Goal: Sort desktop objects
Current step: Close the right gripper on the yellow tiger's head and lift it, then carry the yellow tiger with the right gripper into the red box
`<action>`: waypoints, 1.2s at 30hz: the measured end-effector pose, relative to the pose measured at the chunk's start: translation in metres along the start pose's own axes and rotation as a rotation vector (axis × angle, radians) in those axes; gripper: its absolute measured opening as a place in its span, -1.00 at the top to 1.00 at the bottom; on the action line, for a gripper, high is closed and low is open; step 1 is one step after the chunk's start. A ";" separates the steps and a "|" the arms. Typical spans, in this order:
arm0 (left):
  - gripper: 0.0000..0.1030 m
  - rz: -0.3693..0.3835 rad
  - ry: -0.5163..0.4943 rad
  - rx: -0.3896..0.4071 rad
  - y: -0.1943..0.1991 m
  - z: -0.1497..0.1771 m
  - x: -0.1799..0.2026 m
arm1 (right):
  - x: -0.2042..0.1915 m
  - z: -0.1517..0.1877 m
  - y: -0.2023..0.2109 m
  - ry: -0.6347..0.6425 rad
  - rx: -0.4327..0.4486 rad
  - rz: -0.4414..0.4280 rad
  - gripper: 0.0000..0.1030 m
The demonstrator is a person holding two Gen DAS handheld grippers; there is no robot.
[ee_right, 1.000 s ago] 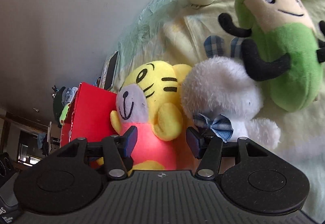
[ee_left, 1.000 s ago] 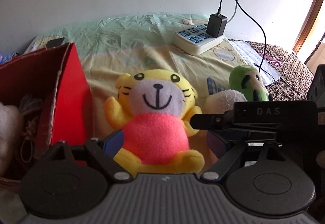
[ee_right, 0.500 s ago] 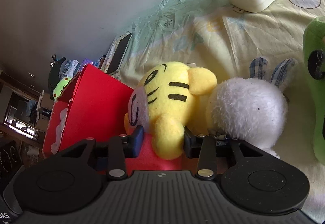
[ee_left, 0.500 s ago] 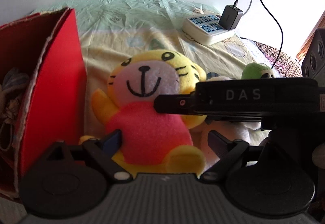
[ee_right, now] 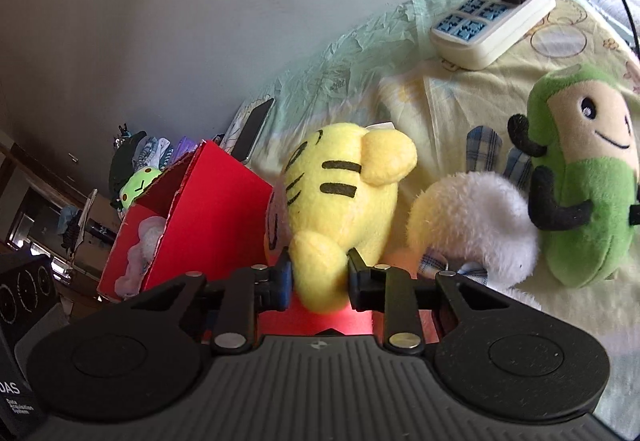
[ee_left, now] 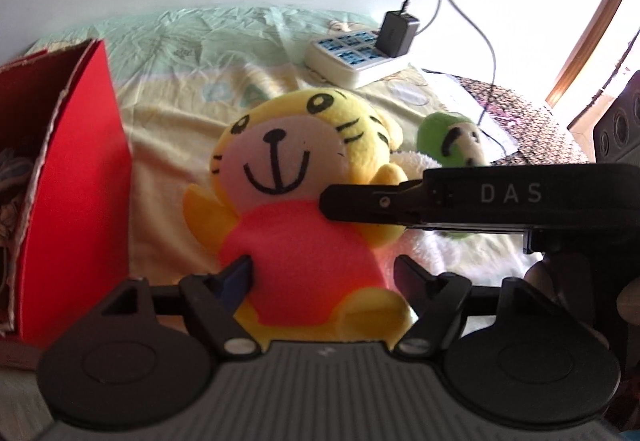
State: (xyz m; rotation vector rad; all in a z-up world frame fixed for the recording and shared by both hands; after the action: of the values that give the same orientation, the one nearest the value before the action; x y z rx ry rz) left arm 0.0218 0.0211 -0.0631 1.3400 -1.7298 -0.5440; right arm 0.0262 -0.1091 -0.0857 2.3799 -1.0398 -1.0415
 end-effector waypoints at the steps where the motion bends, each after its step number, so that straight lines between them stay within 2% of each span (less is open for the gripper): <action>1: -0.49 0.006 -0.009 0.011 0.004 0.001 0.003 | -0.004 0.000 0.005 0.015 0.017 0.002 0.45; 6: -0.49 0.028 -0.031 0.089 0.030 0.000 0.013 | -0.025 -0.004 0.029 0.090 0.123 -0.010 0.47; 12: -0.49 0.033 -0.040 0.197 0.071 -0.006 0.014 | -0.054 -0.018 0.045 0.147 0.242 -0.087 0.50; 22: -0.49 0.009 -0.038 0.357 0.135 -0.025 -0.018 | -0.103 -0.048 0.020 0.149 0.313 -0.191 0.51; 27: -0.49 -0.019 -0.028 0.367 0.153 -0.030 -0.057 | -0.138 -0.049 -0.009 0.182 0.299 -0.191 0.51; 36: -0.49 -0.037 0.009 0.295 0.144 -0.033 -0.129 | -0.171 -0.037 -0.064 0.207 0.232 -0.127 0.51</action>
State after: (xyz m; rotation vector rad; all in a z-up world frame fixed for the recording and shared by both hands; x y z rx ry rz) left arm -0.0240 0.1942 0.0182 1.5775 -1.8323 -0.3096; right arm 0.0062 0.0610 -0.0129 2.7018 -0.9917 -0.7262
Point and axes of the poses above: each gripper's, at about its wrist camera, not at the fingertips, and y roughly against the way its jaws point, x to its right, z to its underside, the point moved 2 cm from there along -y, roughly the way its jaws point, and after that the axes turned 14 degrees about y, right-handed, at the moved point
